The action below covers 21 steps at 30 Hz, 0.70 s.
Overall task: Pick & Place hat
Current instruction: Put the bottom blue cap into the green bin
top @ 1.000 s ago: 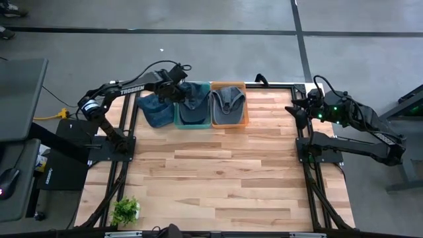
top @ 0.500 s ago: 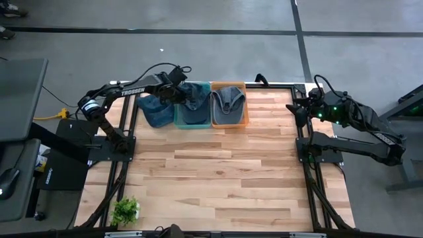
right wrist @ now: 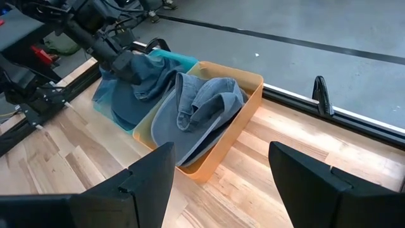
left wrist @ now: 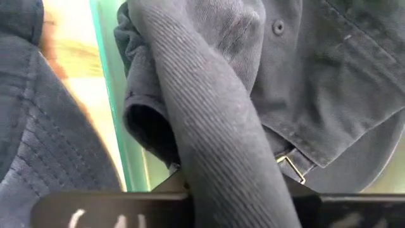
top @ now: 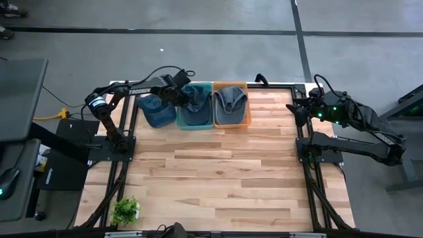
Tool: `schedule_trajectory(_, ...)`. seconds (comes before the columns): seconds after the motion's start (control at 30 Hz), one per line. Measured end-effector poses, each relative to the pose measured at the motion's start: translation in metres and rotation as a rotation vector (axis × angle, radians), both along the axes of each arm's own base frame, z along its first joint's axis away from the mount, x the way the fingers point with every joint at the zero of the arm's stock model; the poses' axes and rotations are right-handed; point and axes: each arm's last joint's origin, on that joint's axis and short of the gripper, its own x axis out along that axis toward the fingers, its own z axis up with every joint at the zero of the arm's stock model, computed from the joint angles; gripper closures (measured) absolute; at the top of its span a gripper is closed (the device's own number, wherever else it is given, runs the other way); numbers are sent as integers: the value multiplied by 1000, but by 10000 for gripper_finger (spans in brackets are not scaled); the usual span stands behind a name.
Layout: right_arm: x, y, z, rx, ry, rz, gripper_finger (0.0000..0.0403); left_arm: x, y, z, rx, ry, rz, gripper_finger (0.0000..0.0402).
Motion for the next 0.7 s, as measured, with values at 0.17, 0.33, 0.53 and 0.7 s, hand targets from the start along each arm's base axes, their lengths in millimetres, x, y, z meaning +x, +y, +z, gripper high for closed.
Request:
schedule_trajectory(0.17,0,0,0,1,2,0,153,0,0,0,11,4,-24,329)
schedule_trajectory(0.33,0,0,-1,5,4,-1,153,1,0,1,1,-12,-49,288)
schedule_trajectory(0.53,0,0,-1,6,7,-1,153,0,-1,17,15,-34,-61,228)
schedule_trajectory(0.7,0,0,-1,7,7,-1,153,2,3,47,57,27,-80,207)
